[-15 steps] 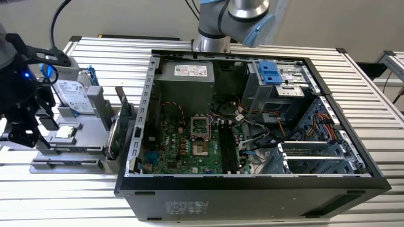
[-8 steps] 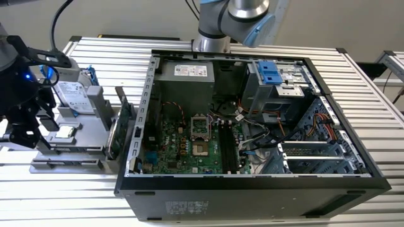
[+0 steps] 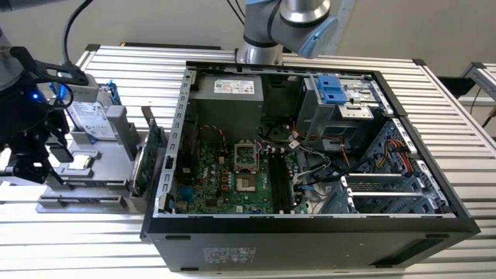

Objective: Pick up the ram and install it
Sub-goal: 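Pick up the ram and move it above insertion slot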

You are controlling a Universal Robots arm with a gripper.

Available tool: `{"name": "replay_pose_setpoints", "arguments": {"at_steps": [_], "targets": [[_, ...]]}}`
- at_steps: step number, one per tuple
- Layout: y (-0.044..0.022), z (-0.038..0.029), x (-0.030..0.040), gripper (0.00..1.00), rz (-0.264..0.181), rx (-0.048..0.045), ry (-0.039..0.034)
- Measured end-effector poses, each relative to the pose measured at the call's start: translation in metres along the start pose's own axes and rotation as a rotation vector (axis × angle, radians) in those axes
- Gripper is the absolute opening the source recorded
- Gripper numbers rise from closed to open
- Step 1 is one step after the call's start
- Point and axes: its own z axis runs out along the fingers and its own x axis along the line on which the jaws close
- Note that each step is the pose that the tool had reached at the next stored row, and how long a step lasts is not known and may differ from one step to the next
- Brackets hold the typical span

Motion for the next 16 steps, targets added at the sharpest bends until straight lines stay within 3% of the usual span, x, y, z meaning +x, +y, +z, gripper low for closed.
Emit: {"name": "replay_pose_setpoints", "arguments": {"at_steps": [11,16], "targets": [[0.0008,0.0048,-0.0001,1.00,0.000,0.0001,-0.0002],[0.0017,0.0075,-0.0002,1.00,0.000,0.0005,-0.0069]]}}
